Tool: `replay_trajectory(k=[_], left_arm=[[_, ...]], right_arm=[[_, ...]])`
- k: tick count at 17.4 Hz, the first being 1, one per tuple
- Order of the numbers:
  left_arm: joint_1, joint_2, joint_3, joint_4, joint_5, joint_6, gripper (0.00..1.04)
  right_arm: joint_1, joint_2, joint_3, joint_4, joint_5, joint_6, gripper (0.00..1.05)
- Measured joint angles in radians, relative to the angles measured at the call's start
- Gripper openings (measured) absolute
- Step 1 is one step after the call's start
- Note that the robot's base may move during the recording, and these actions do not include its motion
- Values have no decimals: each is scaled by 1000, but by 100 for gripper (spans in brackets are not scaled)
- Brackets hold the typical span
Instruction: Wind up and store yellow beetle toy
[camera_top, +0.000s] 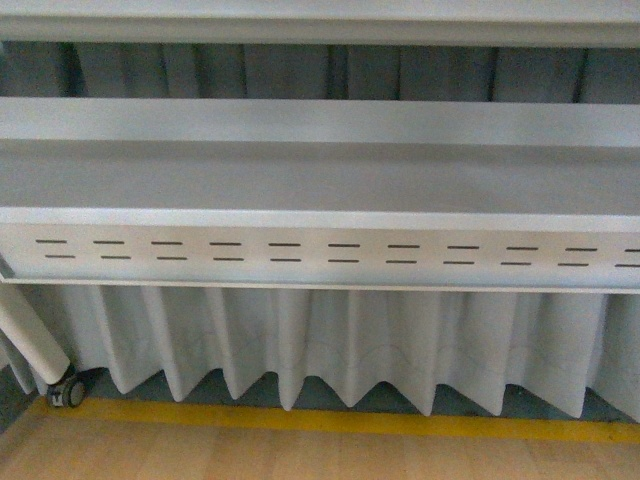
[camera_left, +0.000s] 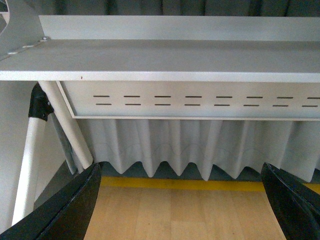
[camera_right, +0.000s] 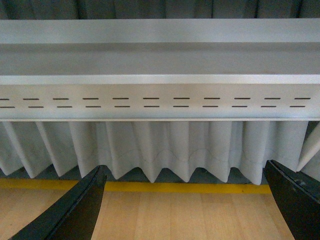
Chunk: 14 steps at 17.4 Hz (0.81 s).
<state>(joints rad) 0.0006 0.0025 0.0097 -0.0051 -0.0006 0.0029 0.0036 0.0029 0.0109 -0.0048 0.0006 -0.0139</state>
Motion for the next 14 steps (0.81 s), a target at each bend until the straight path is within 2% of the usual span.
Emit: replay_trajectory(k=[14], left_arm=[[0, 0, 0, 0, 0, 0, 98]], right_arm=[[0, 0, 0, 0, 0, 0, 98]])
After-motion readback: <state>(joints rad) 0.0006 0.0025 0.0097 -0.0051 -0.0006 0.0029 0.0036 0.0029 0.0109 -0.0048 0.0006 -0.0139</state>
